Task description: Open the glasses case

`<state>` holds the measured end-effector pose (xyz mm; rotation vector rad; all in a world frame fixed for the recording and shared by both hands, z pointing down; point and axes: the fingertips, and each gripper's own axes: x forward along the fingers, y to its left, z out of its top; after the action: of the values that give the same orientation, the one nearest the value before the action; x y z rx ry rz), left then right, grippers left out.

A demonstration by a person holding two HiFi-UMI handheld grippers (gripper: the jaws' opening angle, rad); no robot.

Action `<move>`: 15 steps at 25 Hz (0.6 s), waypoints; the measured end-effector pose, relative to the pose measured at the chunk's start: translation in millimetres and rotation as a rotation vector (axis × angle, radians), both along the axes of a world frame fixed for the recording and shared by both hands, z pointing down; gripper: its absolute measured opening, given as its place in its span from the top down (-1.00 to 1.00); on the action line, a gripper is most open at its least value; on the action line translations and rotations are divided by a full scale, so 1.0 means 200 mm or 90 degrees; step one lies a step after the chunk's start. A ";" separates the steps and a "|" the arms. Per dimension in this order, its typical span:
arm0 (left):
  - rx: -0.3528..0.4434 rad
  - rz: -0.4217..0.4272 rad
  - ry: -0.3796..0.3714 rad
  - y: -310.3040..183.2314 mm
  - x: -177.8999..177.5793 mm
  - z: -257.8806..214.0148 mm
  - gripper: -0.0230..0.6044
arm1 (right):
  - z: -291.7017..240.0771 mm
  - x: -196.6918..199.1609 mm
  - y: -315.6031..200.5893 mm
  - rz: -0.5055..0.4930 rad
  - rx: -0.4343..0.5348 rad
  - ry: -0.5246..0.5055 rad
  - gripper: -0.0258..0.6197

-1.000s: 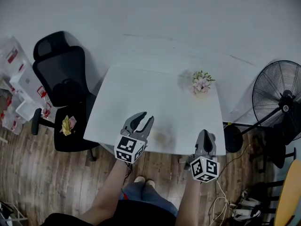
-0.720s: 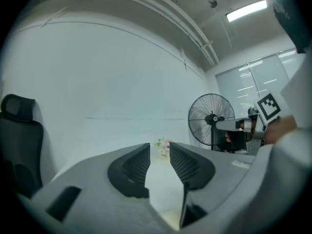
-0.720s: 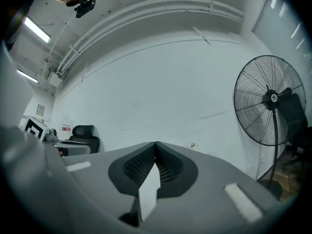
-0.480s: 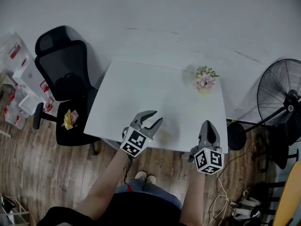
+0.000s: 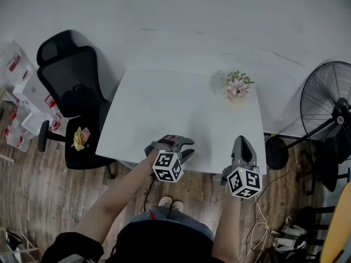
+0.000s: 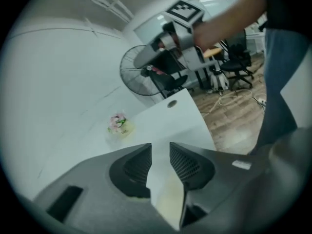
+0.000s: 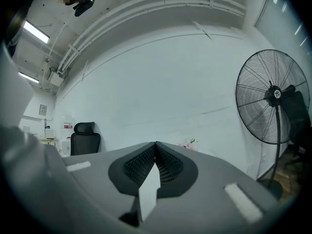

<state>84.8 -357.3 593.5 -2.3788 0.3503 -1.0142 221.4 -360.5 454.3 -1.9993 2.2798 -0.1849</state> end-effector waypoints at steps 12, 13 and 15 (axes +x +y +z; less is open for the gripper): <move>-0.007 0.125 -0.217 0.20 0.03 0.37 0.52 | 0.05 0.06 0.01 0.011 -0.014 -0.007 0.89; -0.007 0.126 -0.223 0.22 0.03 0.39 0.51 | 0.04 0.06 0.01 0.011 -0.014 -0.007 0.89; -0.004 0.124 -0.234 0.23 0.02 0.42 0.51 | 0.04 0.06 0.02 0.010 -0.013 -0.007 0.89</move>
<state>88.3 -311.5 678.1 -2.1235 -0.0194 -1.3240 233.1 -357.2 462.8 -2.0208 2.2631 -0.2195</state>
